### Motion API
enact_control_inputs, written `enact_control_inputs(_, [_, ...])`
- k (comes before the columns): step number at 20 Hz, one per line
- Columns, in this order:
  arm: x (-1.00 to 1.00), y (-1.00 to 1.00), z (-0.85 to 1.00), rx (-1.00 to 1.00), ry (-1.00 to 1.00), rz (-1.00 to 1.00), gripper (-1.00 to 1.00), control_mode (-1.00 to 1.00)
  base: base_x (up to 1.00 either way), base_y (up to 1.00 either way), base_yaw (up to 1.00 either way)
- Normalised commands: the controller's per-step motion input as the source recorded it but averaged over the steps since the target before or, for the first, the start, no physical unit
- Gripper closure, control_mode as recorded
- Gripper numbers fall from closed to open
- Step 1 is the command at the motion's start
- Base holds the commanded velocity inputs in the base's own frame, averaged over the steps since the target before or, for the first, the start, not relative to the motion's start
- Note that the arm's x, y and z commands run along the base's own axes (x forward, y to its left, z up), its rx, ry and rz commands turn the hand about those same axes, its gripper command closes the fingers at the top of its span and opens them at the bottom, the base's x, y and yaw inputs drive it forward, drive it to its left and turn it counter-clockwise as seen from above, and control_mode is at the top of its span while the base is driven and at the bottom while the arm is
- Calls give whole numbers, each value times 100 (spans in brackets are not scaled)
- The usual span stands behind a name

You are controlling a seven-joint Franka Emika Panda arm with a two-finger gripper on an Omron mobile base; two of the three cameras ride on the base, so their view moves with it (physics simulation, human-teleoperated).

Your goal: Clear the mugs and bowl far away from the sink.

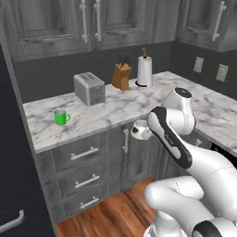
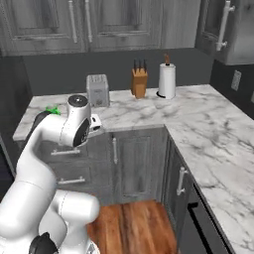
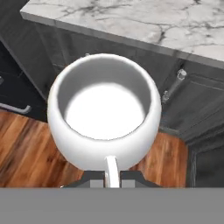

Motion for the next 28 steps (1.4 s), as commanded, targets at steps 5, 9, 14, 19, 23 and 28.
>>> enact_control_inputs(5, [0,0,0,0,0,0,100,100,78,0,31])
enact_control_inputs(9, [0,0,0,0,0,0,100,100,67,0,16])
enact_control_inputs(14, [0,0,0,0,0,0,100,100,77,0,10])
enact_control_inputs(19, [0,0,0,0,0,0,100,100,50,0,14])
enact_control_inputs(23, [31,1,-45,-1,10,14,100,-100,0,0,0])
enact_control_inputs(28, [89,6,-66,-2,12,14,100,-100,0,0,0])
